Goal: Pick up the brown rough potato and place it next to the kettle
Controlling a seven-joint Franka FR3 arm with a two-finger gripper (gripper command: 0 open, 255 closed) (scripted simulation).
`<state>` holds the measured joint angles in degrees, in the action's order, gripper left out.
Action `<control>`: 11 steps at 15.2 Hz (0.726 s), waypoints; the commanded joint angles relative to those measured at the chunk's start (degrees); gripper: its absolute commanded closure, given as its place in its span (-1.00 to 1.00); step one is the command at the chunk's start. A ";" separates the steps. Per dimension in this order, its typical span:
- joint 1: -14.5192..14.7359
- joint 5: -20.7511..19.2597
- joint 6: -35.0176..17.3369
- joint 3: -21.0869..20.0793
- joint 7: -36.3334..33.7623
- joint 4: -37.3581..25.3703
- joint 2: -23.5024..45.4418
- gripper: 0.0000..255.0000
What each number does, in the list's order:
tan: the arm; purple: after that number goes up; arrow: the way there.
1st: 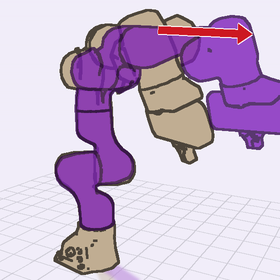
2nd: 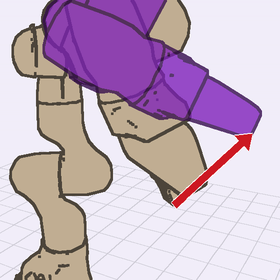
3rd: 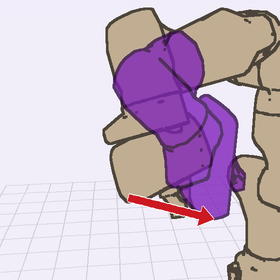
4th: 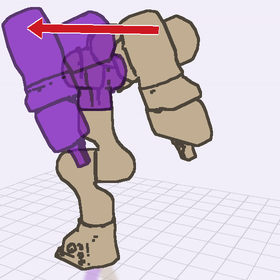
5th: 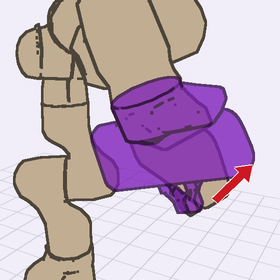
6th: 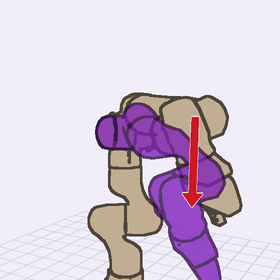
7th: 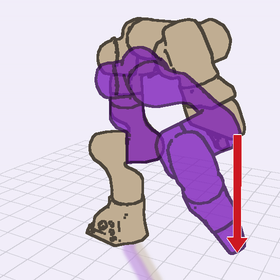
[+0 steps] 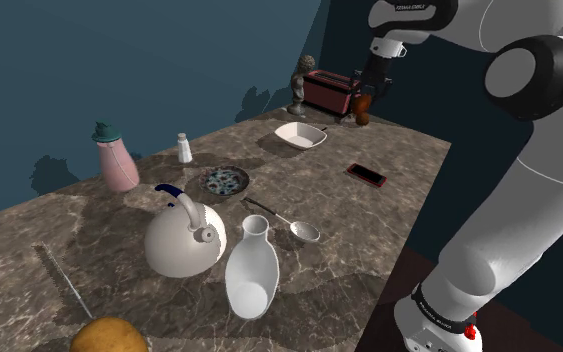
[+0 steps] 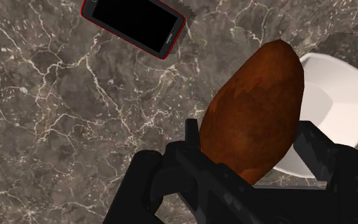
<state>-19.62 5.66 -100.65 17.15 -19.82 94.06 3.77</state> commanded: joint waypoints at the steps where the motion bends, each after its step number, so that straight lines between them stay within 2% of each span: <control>1: 0.05 -0.05 1.23 -0.05 -0.23 -1.19 -0.03 1.00; 11: 6.12 -3.80 -2.18 -7.13 -13.84 15.21 -14.32 1.00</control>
<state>-14.01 1.98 -102.27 10.76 -32.32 107.99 -9.74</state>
